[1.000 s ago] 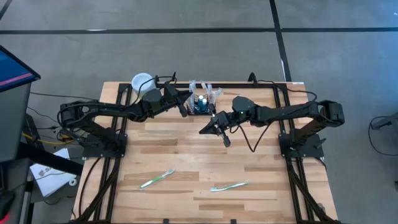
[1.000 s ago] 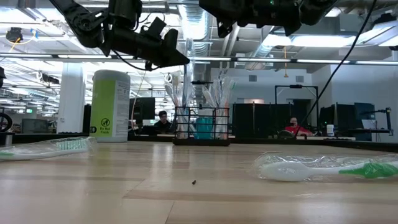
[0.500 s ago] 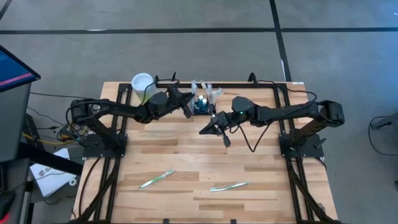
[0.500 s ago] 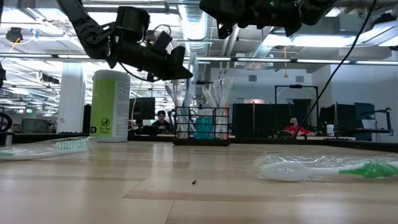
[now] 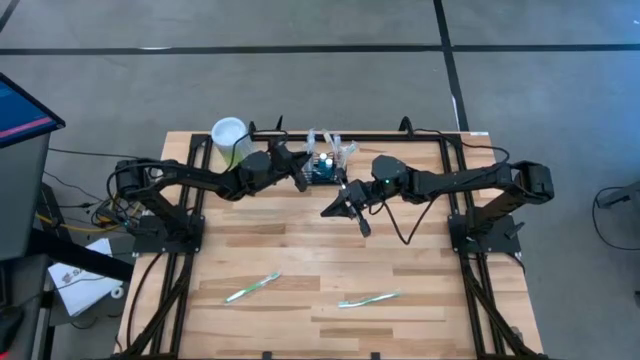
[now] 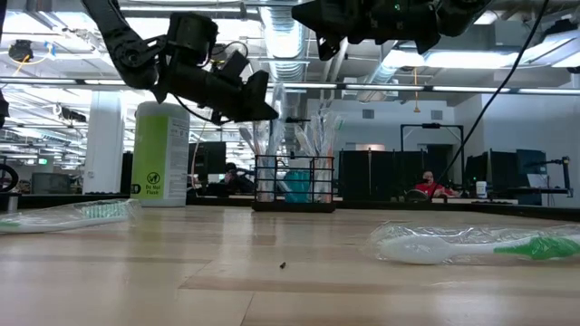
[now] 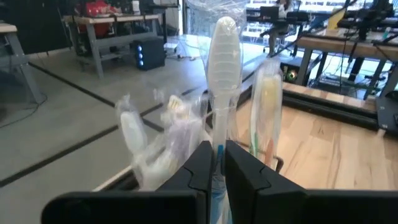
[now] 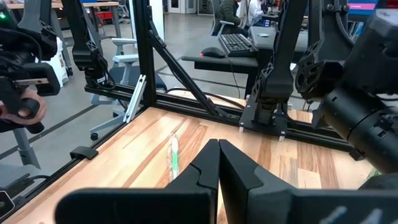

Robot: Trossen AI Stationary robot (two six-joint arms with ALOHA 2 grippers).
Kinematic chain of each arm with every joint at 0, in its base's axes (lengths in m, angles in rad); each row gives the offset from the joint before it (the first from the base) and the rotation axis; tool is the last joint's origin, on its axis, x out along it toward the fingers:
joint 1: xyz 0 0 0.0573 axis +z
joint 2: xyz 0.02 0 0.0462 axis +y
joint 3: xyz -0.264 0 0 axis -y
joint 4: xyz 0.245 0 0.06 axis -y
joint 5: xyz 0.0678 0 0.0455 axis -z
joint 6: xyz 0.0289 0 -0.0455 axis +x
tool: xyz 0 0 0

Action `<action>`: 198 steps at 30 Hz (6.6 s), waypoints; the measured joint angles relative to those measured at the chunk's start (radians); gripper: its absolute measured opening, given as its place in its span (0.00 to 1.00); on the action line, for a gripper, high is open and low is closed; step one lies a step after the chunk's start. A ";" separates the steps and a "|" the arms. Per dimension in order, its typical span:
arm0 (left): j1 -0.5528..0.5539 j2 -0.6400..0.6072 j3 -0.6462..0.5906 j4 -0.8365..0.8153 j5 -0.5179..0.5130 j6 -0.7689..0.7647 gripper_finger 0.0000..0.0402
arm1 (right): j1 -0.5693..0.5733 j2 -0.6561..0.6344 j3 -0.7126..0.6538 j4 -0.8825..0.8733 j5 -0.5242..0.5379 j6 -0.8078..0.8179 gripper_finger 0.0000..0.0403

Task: Pick & Place toothbrushing station
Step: Put the blue toothbrush into the black wire organizer, then put the green toothbrush into the black wire organizer

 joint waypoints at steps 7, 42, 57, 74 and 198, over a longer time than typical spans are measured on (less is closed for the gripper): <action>-0.007 0.001 -0.015 0.006 -0.012 -0.022 0.04 | 0.000 0.000 0.000 0.004 0.000 -0.016 0.00; -0.040 0.134 -0.016 0.066 -0.086 -0.056 0.07 | 0.000 0.000 0.000 -0.009 0.000 -0.016 0.00; -0.054 0.130 -0.016 0.062 -0.071 -0.052 0.14 | 0.000 0.000 0.000 -0.019 0.000 -0.017 0.00; -0.087 0.112 -0.016 0.057 -0.122 -0.012 0.30 | 0.000 0.000 0.000 -0.024 0.000 -0.016 0.00; -0.949 -0.057 -0.022 -1.037 0.051 -0.912 0.01 | 0.000 0.000 0.000 -0.094 0.000 -0.008 0.00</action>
